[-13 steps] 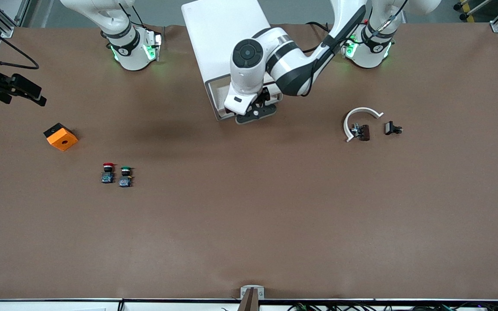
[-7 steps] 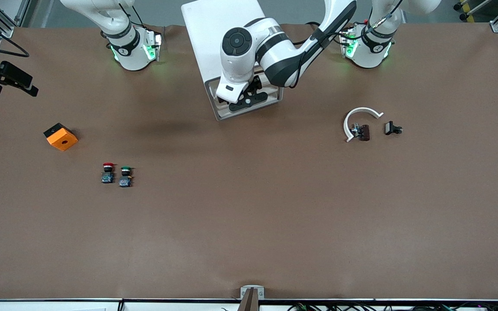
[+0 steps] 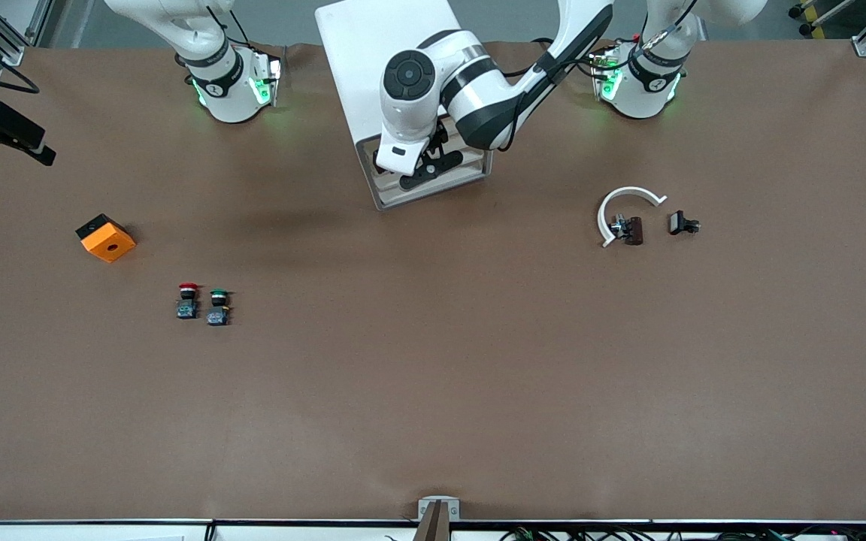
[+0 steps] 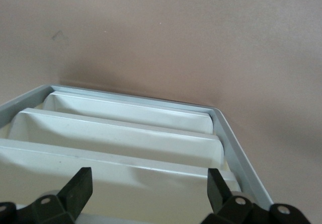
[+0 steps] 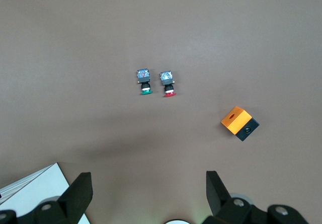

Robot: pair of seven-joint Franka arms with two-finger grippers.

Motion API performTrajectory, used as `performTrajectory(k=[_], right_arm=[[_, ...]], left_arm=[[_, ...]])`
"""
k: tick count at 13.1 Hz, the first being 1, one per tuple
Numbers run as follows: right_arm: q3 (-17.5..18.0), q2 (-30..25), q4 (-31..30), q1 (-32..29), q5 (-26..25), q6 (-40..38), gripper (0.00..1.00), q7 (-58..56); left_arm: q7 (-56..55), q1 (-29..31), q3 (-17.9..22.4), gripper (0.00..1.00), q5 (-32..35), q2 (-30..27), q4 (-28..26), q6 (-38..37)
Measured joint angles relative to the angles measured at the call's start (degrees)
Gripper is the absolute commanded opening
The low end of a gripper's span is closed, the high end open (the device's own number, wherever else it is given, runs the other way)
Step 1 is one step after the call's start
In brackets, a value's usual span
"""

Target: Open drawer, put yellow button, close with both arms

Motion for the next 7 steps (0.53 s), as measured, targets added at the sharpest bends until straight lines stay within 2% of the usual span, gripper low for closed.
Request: performTrajectory(k=[4, 7], right_arm=[[0.0, 0.0, 0.1, 0.0, -0.1, 0.0, 1.0, 0.0], [0.0, 0.2, 0.2, 0.0, -0.8, 0.0, 1.0, 0.0]], left_arm=[[-1.4, 1.0, 1.3, 1.0, -0.2, 0.0, 0.5, 0.1], [-1.2, 6.9, 3.2, 1.0, 4.1, -0.4, 1.5, -1.0]])
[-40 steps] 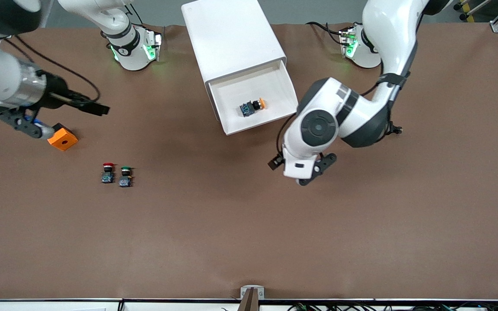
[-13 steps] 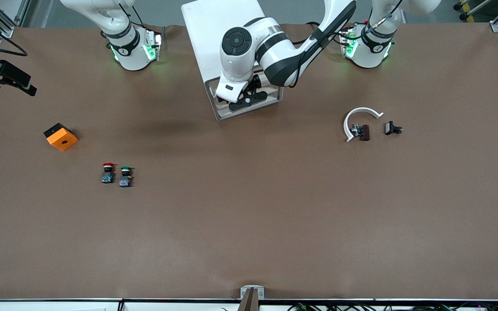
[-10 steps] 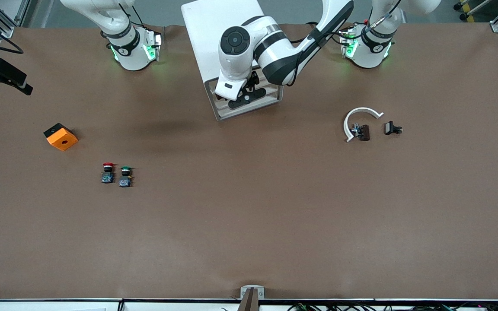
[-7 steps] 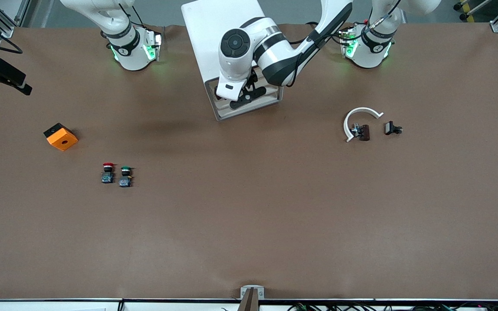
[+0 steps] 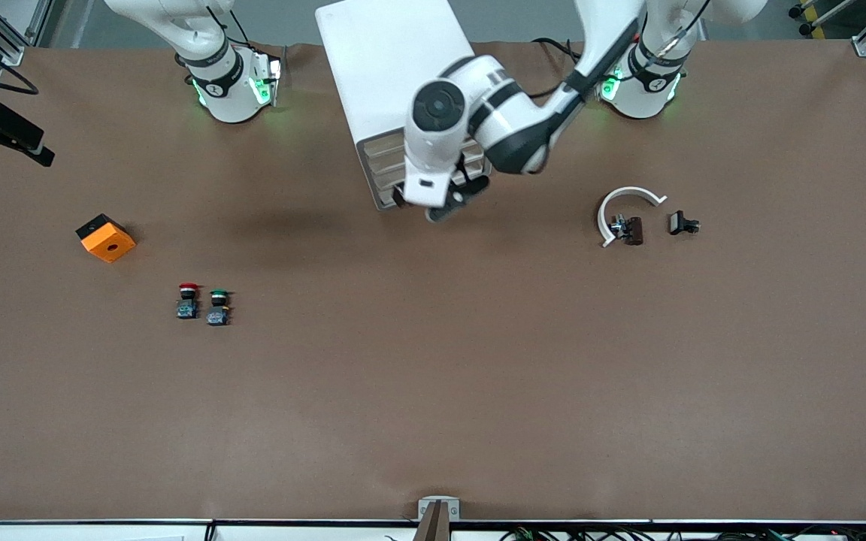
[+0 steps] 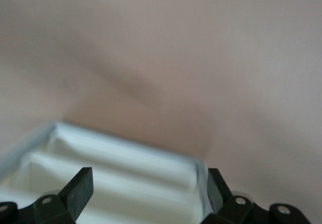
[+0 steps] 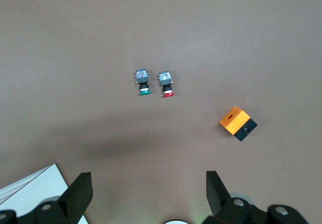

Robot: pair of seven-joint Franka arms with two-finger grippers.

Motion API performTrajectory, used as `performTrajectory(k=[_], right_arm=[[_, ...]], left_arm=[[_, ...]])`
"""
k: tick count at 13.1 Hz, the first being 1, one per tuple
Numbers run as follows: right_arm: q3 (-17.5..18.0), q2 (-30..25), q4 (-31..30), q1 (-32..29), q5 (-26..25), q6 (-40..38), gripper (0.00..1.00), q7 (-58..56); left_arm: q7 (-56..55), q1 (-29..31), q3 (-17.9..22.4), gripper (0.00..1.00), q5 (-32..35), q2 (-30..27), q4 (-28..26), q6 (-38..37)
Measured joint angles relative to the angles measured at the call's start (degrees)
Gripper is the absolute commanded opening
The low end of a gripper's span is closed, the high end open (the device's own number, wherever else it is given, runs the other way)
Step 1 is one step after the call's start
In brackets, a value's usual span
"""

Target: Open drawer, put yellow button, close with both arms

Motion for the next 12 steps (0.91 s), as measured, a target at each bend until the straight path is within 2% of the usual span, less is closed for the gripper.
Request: performTrajectory(k=[5, 9, 12], right_arm=[[0.0, 0.1, 0.3, 0.0, -0.6, 0.0, 1.0, 0.0], [0.0, 0.3, 0.4, 0.0, -0.6, 0.0, 1.0, 0.0], [0.0, 0.7, 0.7, 0.0, -0.6, 0.0, 1.0, 0.0]], left_arm=[[3.8, 15.5, 0.3, 1.0, 9.3, -1.0, 2.9, -1.8], [14.4, 26.8, 0.4, 1.0, 10.4, -2.6, 4.5, -4.6], [19.6, 32.8, 0.4, 1.0, 10.4, -4.9, 7.4, -7.6]])
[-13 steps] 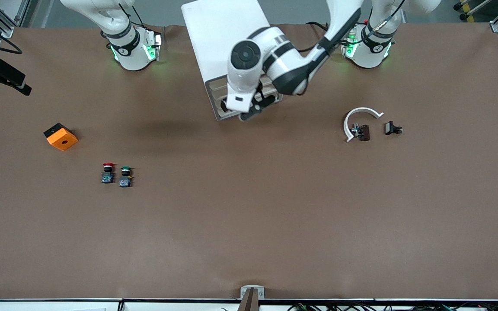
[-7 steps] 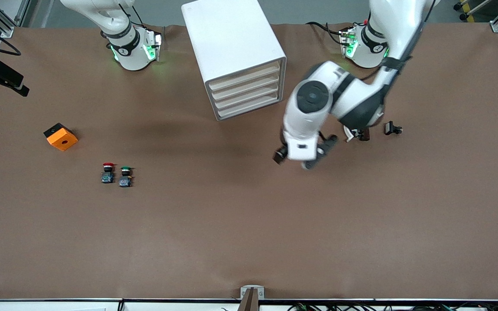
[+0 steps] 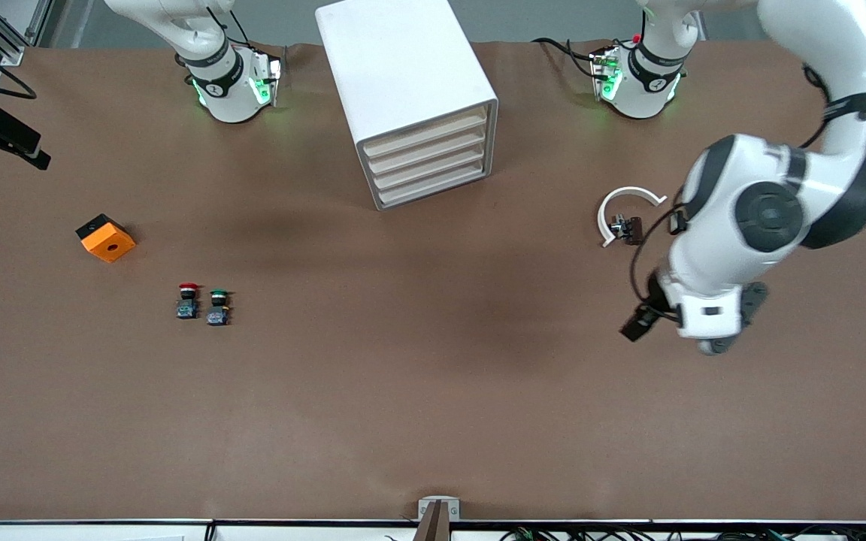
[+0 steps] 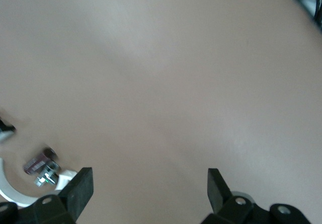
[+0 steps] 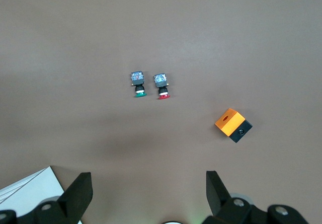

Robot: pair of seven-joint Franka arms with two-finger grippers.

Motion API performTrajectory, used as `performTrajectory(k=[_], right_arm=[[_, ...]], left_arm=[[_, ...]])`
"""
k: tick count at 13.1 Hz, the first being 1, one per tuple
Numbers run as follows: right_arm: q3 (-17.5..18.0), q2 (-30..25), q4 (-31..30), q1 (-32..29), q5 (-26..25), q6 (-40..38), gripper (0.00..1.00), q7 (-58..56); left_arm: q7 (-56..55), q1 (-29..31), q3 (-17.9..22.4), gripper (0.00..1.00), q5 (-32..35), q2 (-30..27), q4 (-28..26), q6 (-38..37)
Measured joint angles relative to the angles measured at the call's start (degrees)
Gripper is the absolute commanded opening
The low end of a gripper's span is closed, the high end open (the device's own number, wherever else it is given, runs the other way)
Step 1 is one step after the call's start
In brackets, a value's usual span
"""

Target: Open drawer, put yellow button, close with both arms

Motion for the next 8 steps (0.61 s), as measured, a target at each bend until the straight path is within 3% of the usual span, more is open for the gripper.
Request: performTrajectory(k=[8], right_arm=[[0.0, 0.1, 0.6, 0.0, 0.0, 0.0, 1.0, 0.0]], left_arm=[[10.0, 6.2, 0.6, 1.0, 0.0, -6.7, 0.9, -2.8]])
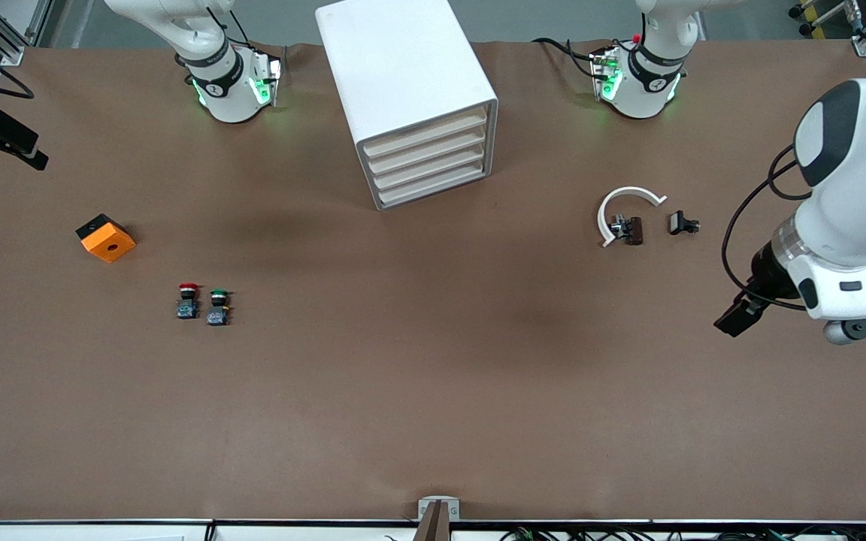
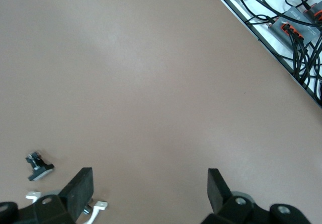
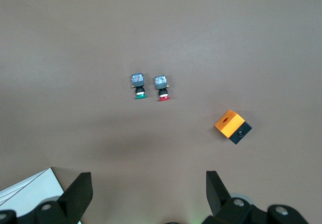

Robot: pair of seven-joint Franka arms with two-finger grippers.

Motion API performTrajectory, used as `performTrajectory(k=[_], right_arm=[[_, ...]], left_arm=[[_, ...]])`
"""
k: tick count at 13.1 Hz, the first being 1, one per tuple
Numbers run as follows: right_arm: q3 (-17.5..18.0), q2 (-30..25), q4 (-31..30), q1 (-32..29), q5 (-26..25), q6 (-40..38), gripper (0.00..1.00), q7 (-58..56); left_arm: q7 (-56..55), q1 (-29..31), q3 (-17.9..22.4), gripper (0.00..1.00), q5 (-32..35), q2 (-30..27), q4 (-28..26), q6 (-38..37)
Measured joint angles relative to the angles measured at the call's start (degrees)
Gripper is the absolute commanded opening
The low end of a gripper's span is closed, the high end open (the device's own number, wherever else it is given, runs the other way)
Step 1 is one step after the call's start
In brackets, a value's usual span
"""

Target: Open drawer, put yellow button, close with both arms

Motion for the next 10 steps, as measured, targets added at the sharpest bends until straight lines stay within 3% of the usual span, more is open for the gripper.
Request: performTrajectory(k=[3, 8, 10], right_arm=[[0.0, 0.0, 0.1, 0.0, 0.0, 0.0, 1.0, 0.0], [0.0, 0.0, 0.3, 0.0, 0.0, -0.1, 1.0, 0.0], [0.0, 0.1, 0.3, 0.0, 0.0, -0.1, 1.0, 0.0]], left_arm=[[7.8, -1.8, 4.2, 1.0, -0.1, -3.5, 0.0, -4.3], [26.7, -10.7, 16.9, 1.0, -4.9, -9.8, -0.3, -12.0], [35.9, -10.9, 19.0, 1.0, -5.5, -11.9, -1.3, -13.4]])
